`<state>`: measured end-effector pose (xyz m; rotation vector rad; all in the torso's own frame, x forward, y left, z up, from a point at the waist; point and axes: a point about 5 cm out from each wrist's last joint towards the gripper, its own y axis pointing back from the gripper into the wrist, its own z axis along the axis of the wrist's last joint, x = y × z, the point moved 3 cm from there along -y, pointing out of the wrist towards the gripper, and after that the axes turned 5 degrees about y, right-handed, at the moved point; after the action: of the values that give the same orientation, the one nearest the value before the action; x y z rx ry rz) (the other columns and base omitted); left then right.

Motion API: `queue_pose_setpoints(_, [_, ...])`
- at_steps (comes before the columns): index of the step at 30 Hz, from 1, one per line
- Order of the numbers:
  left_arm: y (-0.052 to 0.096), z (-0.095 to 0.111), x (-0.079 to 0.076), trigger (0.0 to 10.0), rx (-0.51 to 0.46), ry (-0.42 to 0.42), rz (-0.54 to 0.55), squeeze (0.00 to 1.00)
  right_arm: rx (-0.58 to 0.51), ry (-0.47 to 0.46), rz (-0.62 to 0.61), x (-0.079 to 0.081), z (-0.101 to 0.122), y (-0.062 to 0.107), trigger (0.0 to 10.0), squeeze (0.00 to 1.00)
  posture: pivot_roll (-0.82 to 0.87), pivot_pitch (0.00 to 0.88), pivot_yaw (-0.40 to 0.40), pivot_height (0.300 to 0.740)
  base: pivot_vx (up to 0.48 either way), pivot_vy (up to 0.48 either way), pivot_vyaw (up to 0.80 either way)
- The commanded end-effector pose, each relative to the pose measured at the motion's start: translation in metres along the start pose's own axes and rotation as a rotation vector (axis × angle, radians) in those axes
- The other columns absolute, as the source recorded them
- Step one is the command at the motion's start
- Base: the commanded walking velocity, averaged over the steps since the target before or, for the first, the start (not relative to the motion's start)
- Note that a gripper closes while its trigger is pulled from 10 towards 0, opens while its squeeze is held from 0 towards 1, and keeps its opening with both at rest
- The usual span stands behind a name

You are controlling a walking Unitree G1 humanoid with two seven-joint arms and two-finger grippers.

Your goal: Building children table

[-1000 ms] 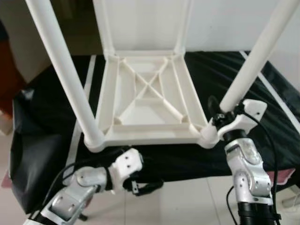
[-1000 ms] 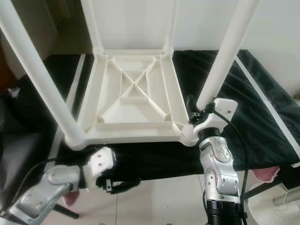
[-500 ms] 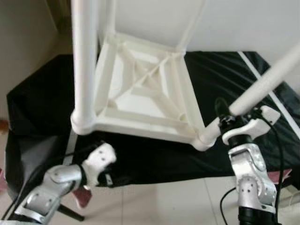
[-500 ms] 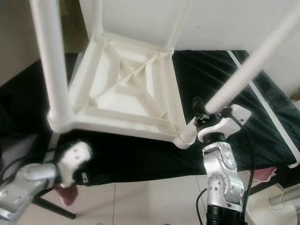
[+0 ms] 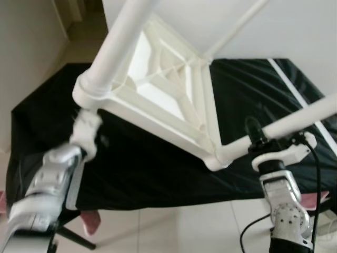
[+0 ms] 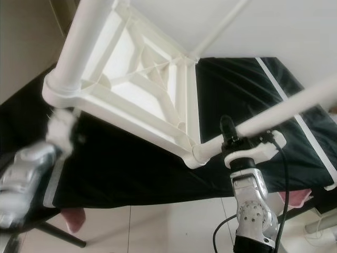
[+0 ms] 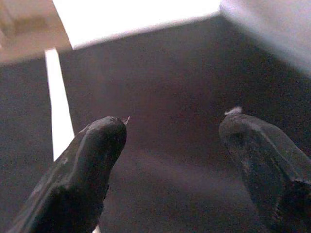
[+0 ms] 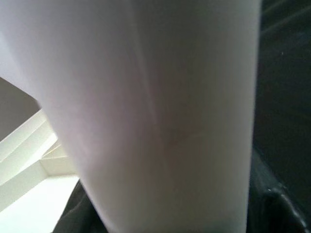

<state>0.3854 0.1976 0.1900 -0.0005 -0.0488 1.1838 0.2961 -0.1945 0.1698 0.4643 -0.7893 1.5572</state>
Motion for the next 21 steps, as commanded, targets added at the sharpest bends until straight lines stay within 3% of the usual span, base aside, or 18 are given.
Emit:
queue_pose_setpoints(1, [0.002, -0.013, 0.003, 10.0, 0.029, 0.071, 0.049, 0.0, 0.093, -0.116, -0.022, -0.006, -0.026, 0.005, 10.0, 0.0, -0.01, 0.079, 0.029, 0.74, 0.0, 0.0, 0.0])
queue_pose_setpoints(3, [-0.013, 0.009, -0.008, 10.0, -0.062, 0.23, 0.017, 0.0, 0.102, -0.177, -0.031, -0.01, -0.031, 0.007, 10.0, 0.0, -0.02, 0.08, 0.028, 0.74, 0.0, 0.0, 0.0])
queue_pose_setpoints(6, [-0.028, 0.033, -0.026, 10.0, -0.148, 0.334, -0.064, 0.0, 0.104, -0.229, -0.05, -0.016, -0.036, 0.011, 10.0, 0.0, -0.01, 0.081, 0.029, 0.74, 0.0, 0.0, 0.0])
queue_pose_setpoints(8, [-0.041, 0.052, -0.045, 10.0, -0.201, 0.359, -0.129, 0.0, 0.095, -0.295, -0.077, -0.023, -0.038, 0.013, 10.0, 0.0, -0.01, 0.082, 0.03, 0.74, 0.0, 0.0, 0.0])
queue_pose_setpoints(10, [-0.044, 0.058, -0.05, 10.0, -0.216, 0.363, -0.143, 0.0, 0.092, -0.316, -0.086, -0.025, -0.039, 0.014, 10.0, 0.0, -0.01, 0.082, 0.03, 0.74, 0.0, 0.0, 0.0])
queue_pose_setpoints(14, [-0.06, 0.092, -0.081, 10.0, -0.289, 0.427, -0.204, 0.0, 0.079, -0.405, -0.167, -0.044, -0.046, 0.022, 10.0, 0.0, -0.01, 0.087, 0.031, 0.74, 0.0, 0.0, 0.0])
queue_pose_setpoints(18, [-0.063, 0.099, -0.087, 10.0, -0.292, 0.445, -0.215, 0.0, 0.074, -0.433, -0.189, -0.049, -0.047, 0.025, 10.0, 0.0, -0.01, 0.087, 0.031, 0.74, 0.0, 0.0, 0.0])
queue_pose_setpoints(21, [-0.066, 0.119, -0.103, 10.0, -0.339, 0.464, -0.276, 0.0, 0.061, -0.467, -0.214, -0.05, -0.049, 0.031, 10.0, 0.0, -0.01, 0.091, 0.031, 0.74, 0.0, 0.0, 0.0])
